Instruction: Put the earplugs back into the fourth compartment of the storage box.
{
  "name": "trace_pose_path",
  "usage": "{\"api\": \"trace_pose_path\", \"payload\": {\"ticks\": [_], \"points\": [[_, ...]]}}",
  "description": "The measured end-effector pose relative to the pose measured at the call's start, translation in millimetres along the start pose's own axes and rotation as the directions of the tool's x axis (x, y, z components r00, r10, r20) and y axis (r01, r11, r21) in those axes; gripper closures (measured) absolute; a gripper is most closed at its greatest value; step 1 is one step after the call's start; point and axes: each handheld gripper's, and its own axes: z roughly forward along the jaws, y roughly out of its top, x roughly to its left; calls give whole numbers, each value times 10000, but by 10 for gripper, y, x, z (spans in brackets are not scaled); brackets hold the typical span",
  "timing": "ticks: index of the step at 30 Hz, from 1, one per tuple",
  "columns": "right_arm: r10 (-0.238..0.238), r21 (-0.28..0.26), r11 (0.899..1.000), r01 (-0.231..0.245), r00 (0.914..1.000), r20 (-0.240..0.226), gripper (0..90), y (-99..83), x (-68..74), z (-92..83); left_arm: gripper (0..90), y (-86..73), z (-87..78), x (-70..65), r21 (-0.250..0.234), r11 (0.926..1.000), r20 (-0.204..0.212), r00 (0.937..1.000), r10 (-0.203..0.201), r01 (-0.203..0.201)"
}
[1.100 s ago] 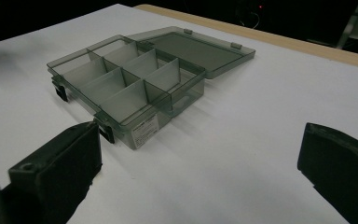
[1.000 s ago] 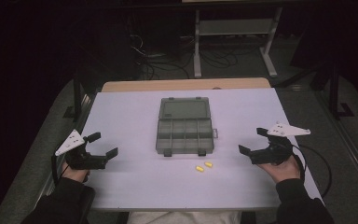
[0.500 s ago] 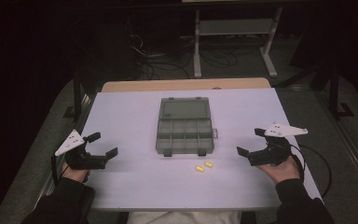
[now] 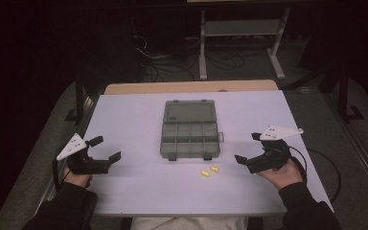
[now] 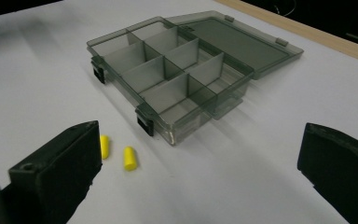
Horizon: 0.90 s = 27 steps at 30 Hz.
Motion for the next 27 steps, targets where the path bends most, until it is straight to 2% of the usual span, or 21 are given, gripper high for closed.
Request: {"api": "trace_pose_path", "payload": {"ticks": [9, 19, 27], "points": [[-768, 383, 9962, 783, 9963, -398, 0, 204, 165, 84, 0, -2, -2, 0, 27, 10000, -14, 10000, 17, -17], [-1066, 889, 9896, 1132, 9915, -751, 0, 251, 247, 202, 0, -2, -2, -1, 23, 10000, -1, 10000, 11, -11], [-1313, 1335, 9805, 1445, 9860, -1028, 0, 266, 309, 283, 0, -2, -1, -1, 22, 10000, 10, 10000, 11, -11]]}}
